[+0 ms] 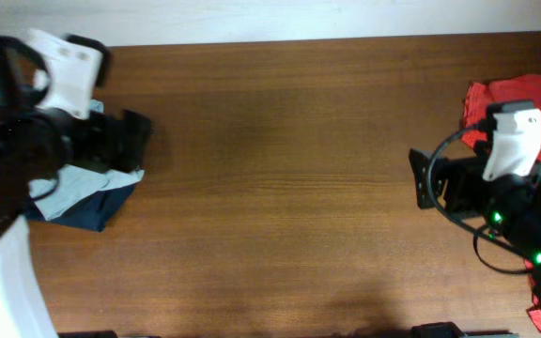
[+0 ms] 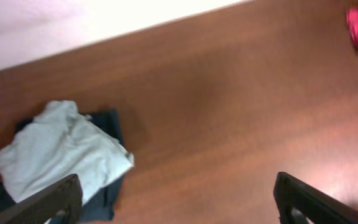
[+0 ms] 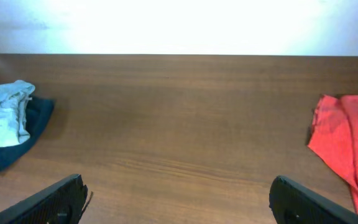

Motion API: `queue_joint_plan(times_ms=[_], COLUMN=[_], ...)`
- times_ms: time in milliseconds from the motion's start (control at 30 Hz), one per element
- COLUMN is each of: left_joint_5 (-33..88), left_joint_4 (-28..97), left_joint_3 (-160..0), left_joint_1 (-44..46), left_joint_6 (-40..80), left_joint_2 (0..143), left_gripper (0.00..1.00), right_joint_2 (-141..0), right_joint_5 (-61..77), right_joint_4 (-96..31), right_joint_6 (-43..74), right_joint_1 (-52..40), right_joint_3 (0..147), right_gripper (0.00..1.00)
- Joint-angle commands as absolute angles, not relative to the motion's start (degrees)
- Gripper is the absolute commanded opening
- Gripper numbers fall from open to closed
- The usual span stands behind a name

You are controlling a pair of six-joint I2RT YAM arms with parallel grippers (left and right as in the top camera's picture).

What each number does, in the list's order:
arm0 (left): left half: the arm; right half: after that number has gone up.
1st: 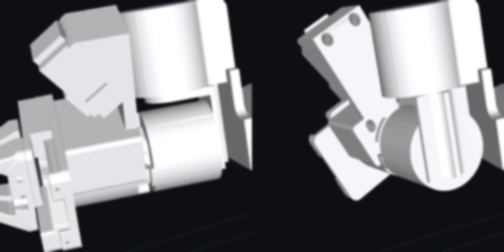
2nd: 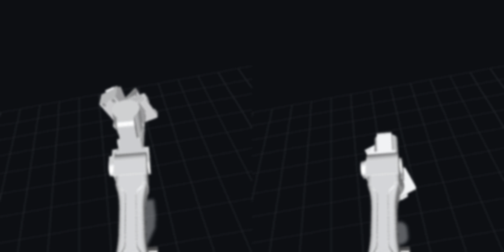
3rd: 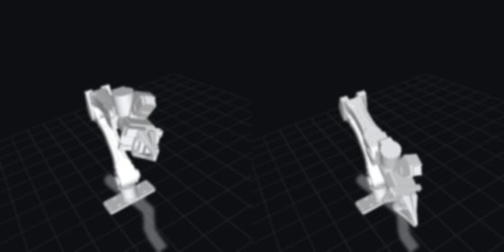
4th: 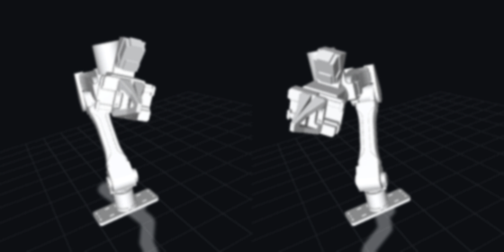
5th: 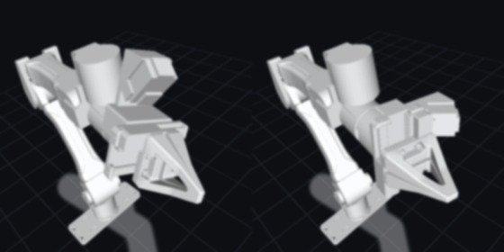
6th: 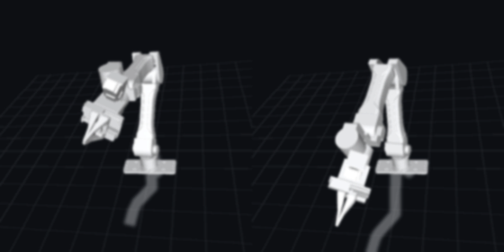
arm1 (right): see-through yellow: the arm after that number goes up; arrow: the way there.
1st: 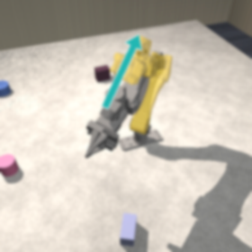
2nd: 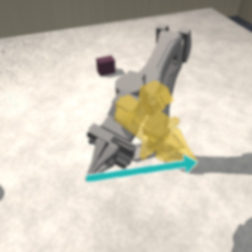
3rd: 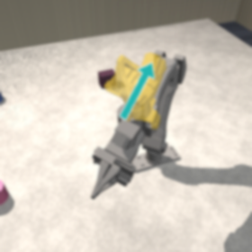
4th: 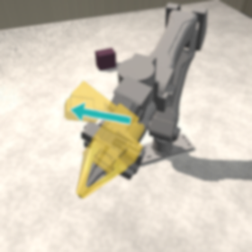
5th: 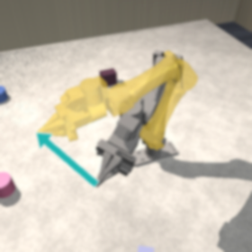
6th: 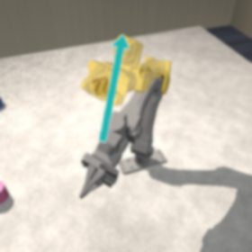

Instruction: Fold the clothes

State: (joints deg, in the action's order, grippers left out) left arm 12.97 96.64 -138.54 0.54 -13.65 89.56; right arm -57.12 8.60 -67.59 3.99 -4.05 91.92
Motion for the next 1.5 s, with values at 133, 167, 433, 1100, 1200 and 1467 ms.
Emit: queue_joint_plan(times_ms=[133, 167, 433, 1100, 1200, 1467], left_joint_5=[8.1, 8.1, 8.3, 8.3, 8.3, 8.3], left_joint_4=[96.5, 96.5, 92.2, 92.2, 92.2, 92.2], left_joint_3=[-127.6, -126.2, -119.4, -119.1, -119.1, -119.1], left_joint_1=[4.8, 4.8, 4.8, 4.8, 4.8, 4.8], left_joint_6=[-12.7, -12.7, -12.7, -12.7, -12.7, -12.7], left_joint_2=[87.7, 87.8, 88.1, 88.1, 88.1, 88.1], left_gripper=[0.99, 0.99, 0.99, 0.99, 0.99, 0.99], right_joint_2=[-55.7, -55.8, -57.9, -40.3, -31.3, -12.6], right_joint_5=[6.6, 6.6, 6.6, 1.4, 1.3, 1.8], right_joint_4=[-68.8, -68.8, -68.8, -55.4, -50.2, -44.2], right_joint_6=[3.6, 3.6, 3.6, 2.1, 2.1, 2.2], right_joint_1=[-3.7, -3.7, -3.7, 1.0, 2.7, 3.5], right_joint_3=[91.8, 91.8, 91.8, 67.3, 55.7, 32.4], right_gripper=[0.99, 0.99, 0.99, 0.99, 0.99, 0.99])
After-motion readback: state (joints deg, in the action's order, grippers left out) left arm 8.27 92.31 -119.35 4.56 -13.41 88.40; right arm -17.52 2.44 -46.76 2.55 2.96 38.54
